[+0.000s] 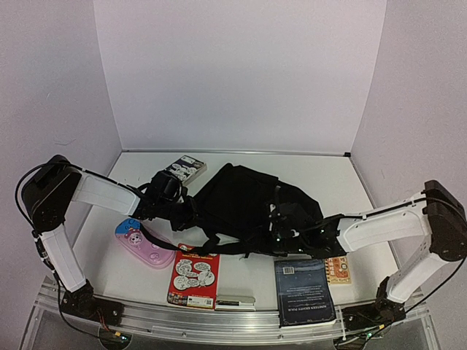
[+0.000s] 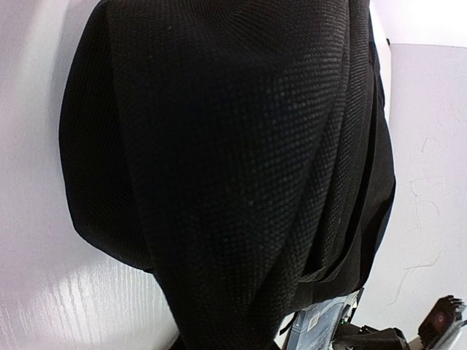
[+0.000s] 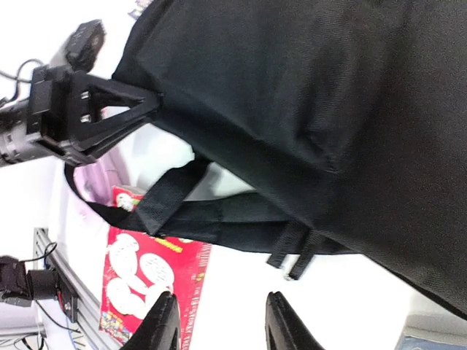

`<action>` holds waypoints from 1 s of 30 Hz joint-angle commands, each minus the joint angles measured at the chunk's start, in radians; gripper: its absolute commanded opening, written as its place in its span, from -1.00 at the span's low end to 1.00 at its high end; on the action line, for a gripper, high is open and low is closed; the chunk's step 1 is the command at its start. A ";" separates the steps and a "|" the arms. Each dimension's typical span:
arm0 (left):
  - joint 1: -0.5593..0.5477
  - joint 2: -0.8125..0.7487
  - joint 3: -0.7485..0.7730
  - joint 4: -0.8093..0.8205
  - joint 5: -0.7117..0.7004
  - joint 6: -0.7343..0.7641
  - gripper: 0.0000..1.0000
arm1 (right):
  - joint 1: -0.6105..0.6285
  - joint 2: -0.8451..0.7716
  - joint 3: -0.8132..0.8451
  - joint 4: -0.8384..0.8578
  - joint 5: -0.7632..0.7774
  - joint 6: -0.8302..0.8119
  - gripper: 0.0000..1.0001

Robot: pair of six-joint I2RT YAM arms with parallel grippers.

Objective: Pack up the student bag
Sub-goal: Unzip the student bag at the center of the board.

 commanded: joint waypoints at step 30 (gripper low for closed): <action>0.010 0.024 0.022 0.031 0.022 0.012 -0.85 | -0.021 0.217 0.076 -0.013 0.116 0.051 -0.49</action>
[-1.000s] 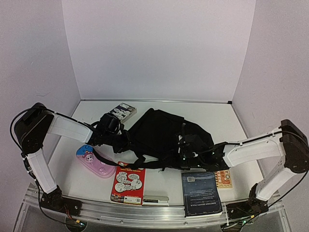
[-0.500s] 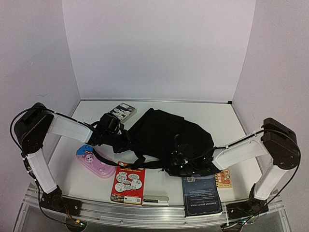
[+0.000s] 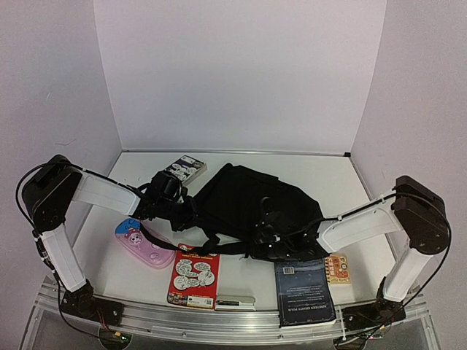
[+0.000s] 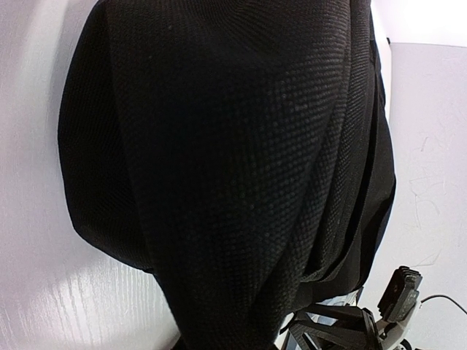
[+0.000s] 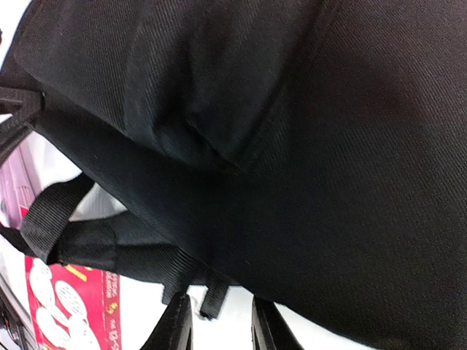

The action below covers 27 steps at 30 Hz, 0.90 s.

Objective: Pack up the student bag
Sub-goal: Unzip the student bag at the center of the board.

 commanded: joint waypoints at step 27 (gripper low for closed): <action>0.026 0.006 0.018 0.013 0.001 0.019 -0.90 | -0.012 0.107 0.114 -0.014 0.058 -0.014 -1.00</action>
